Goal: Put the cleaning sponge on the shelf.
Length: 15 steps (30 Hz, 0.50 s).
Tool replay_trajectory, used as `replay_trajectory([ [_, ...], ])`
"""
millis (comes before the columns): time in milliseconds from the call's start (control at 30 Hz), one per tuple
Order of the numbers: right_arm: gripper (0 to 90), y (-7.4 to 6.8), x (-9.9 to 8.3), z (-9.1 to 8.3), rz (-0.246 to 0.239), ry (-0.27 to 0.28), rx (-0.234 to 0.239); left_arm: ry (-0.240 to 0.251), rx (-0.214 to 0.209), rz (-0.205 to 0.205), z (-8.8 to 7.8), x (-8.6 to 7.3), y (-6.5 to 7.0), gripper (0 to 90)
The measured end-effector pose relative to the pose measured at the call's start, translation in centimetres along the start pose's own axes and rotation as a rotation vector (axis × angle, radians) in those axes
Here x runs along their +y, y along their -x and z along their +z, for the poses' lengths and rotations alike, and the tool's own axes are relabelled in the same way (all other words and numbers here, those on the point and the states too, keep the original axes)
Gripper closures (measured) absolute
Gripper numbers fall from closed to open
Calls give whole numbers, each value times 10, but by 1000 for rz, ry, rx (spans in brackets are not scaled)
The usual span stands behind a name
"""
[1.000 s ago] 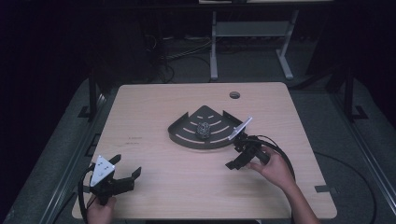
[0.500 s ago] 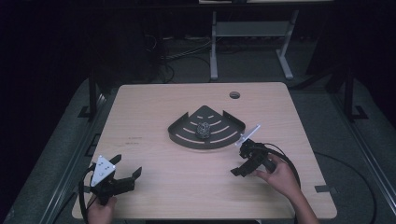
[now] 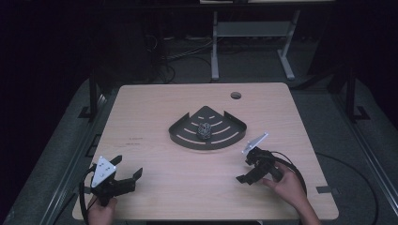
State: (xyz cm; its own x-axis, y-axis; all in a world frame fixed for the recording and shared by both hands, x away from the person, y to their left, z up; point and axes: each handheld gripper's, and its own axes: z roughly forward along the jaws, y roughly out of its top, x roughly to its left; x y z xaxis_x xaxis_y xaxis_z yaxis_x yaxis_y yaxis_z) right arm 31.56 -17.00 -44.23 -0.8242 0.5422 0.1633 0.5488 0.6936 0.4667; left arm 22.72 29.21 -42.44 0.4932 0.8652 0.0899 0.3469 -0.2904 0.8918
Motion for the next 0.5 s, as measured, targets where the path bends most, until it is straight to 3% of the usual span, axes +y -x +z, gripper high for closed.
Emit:
replay_trajectory([
  [500, 175, -1, -23, -3, 22, 18, -11, -2, -5, 2, 1, 0, 1, 138],
])
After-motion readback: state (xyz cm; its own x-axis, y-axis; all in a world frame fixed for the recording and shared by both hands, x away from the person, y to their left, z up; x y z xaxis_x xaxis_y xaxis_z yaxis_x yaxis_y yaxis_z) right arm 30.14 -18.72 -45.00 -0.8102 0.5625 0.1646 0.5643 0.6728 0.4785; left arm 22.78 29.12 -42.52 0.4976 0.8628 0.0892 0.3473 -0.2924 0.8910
